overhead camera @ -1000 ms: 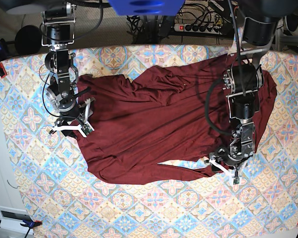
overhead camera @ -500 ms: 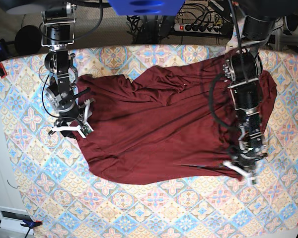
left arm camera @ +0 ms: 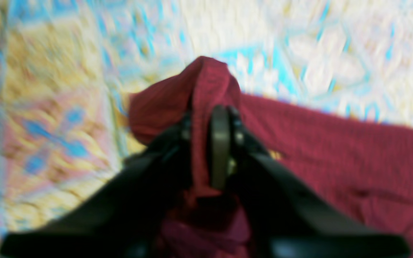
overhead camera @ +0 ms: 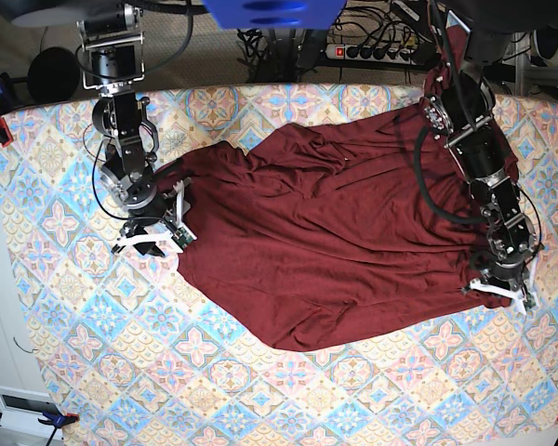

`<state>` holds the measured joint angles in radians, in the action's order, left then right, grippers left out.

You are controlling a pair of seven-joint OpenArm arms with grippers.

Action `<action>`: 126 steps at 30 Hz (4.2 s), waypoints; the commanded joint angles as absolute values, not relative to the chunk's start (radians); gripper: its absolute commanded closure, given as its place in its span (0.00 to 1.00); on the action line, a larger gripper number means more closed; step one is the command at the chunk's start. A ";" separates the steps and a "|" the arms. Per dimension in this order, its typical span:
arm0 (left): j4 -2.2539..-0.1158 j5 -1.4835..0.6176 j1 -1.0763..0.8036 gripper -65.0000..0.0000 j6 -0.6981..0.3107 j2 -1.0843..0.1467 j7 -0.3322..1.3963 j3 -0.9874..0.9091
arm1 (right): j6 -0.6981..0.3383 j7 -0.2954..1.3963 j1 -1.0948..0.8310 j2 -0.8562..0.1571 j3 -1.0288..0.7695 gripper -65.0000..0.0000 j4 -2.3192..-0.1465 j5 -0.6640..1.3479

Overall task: Layout the t-shirt on the table in an organized manner, then fold the t-shirt properly
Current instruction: 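Grasp the hem with both grippers and pull it away from the collar, then drag the held hem with the right gripper to straighten the shirt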

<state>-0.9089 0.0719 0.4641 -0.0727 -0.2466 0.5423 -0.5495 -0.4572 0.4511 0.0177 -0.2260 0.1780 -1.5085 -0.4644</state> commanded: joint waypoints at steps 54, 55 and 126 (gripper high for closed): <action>-1.425 -0.641 0.193 0.42 -0.081 -0.323 0.696 -0.704 | -0.607 0.490 0.516 -0.237 0.412 0.57 -1.136 0.042; -1.440 -0.641 0.180 0.42 -0.081 -0.325 0.696 -0.704 | -0.607 0.490 0.516 -0.237 0.412 0.57 -1.136 0.042; -1.704 -0.642 -0.062 0.43 -0.082 -0.213 0.754 -0.651 | -0.601 0.323 0.679 -0.268 -0.160 0.99 -0.739 -0.209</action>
